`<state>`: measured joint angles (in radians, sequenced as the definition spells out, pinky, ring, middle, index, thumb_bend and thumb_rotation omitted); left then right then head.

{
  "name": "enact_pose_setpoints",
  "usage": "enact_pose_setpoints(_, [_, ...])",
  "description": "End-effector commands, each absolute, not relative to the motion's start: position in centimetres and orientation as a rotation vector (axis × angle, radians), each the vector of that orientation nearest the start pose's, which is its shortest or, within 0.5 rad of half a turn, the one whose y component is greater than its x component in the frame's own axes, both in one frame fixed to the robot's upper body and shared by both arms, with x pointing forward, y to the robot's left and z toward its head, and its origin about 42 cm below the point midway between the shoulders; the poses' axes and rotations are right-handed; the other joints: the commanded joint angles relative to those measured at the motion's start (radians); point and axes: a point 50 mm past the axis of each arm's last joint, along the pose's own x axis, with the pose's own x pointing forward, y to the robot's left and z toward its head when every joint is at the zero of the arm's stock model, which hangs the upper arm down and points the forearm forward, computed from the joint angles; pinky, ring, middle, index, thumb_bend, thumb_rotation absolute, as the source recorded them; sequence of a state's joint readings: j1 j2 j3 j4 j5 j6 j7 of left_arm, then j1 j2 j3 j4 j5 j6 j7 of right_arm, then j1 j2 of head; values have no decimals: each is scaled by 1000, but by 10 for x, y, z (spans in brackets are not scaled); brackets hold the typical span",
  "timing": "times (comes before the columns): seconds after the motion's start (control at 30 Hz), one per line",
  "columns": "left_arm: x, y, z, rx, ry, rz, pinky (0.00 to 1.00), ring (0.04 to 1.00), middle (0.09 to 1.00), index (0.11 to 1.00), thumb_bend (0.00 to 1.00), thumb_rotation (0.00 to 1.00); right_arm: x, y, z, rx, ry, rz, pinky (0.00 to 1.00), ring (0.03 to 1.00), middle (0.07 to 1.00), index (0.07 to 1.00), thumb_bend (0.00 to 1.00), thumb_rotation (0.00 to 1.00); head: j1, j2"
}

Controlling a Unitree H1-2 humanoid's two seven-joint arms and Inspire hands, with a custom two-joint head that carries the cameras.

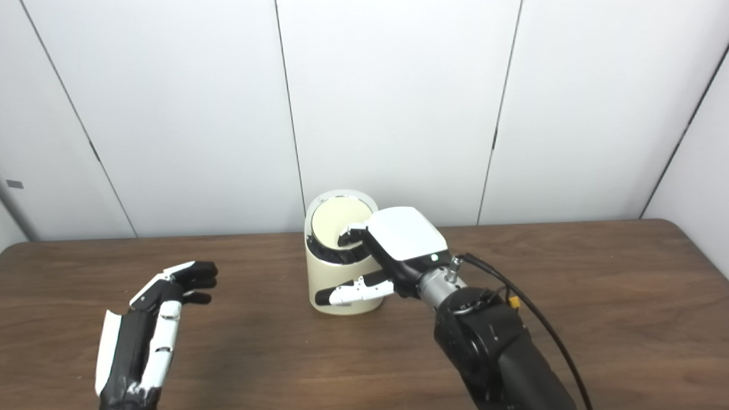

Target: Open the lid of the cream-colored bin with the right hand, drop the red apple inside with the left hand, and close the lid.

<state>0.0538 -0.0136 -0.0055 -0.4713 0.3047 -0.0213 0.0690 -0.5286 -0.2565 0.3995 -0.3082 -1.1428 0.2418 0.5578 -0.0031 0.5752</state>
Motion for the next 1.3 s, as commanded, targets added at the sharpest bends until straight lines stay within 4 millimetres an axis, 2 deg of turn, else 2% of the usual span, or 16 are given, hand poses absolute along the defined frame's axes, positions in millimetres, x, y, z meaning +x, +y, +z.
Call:
enact_pose_setpoints(0.0, [245, 208, 230, 269, -525, 147, 608, 684, 707, 696, 332, 947, 367, -137, 272, -1557, -293, 412, 841, 766, 655, 657, 879, 922, -1, 2])
enact_pose_setpoints(0.13, [245, 208, 230, 263, -521, 147, 617, 686, 708, 698, 346, 938, 366, -131, 251, -1587, -227, 473, 827, 742, 652, 558, 865, 917, -1, 1])
enact_pose_setpoints(0.23, [247, 208, 229, 265, -523, 147, 618, 686, 708, 698, 347, 935, 364, -128, 241, -1583, -204, 489, 818, 744, 651, 538, 866, 910, -4, -4])
enact_pose_setpoints(0.3, [248, 209, 227, 266, -524, 147, 613, 685, 708, 697, 344, 932, 364, -128, 242, -1569, -219, 478, 825, 746, 652, 561, 872, 919, -9, -8])
enact_pose_setpoints(0.37, [249, 210, 226, 268, -522, 146, 611, 686, 709, 698, 349, 933, 364, -129, 251, -1549, -252, 447, 839, 728, 645, 563, 852, 920, -11, -12])
enact_pose_setpoints(0.5, [251, 212, 223, 277, -517, 146, 610, 689, 709, 701, 350, 938, 360, -129, 281, -1519, -393, 314, 835, 765, 701, 710, 888, 933, -14, -19])
enact_pose_setpoints(0.57, [252, 213, 222, 283, -510, 145, 610, 691, 709, 702, 356, 938, 357, -131, 296, -1450, -505, 223, 797, 772, 732, 751, 880, 884, -14, -22])
enact_pose_setpoints(0.63, [252, 214, 220, 287, -504, 143, 614, 698, 712, 705, 360, 936, 355, -133, 311, -1380, -583, 147, 774, 793, 766, 788, 863, 916, -15, -24])
enact_pose_setpoints(0.67, [253, 214, 219, 287, -503, 141, 614, 701, 712, 705, 359, 927, 354, -135, 319, -1343, -608, 113, 843, 873, 843, 864, 846, 940, -16, -28])
enact_pose_setpoints(0.77, [253, 214, 217, 289, -502, 137, 617, 704, 714, 707, 353, 914, 350, -140, 333, -1285, -655, 45, 931, 964, 928, 943, 828, 947, -16, -32])
enact_pose_setpoints(0.9, [253, 214, 214, 274, -489, 130, 635, 716, 720, 712, 360, 893, 346, -149, 334, -1239, -669, 10, 978, 997, 983, 995, 814, 929, -16, -35])
enact_pose_setpoints(1.1, [254, 212, 211, 249, -482, 123, 655, 728, 729, 723, 333, 866, 342, -160, 328, -1211, -675, -20, 1000, 1000, 990, 1000, 817, 971, -21, -40])
enact_pose_setpoints(1.27, [256, 213, 207, 242, -485, 117, 668, 735, 737, 727, 322, 867, 321, -176, 316, -1107, -698, -93, 962, 985, 995, 1000, 796, 935, -32, -48])
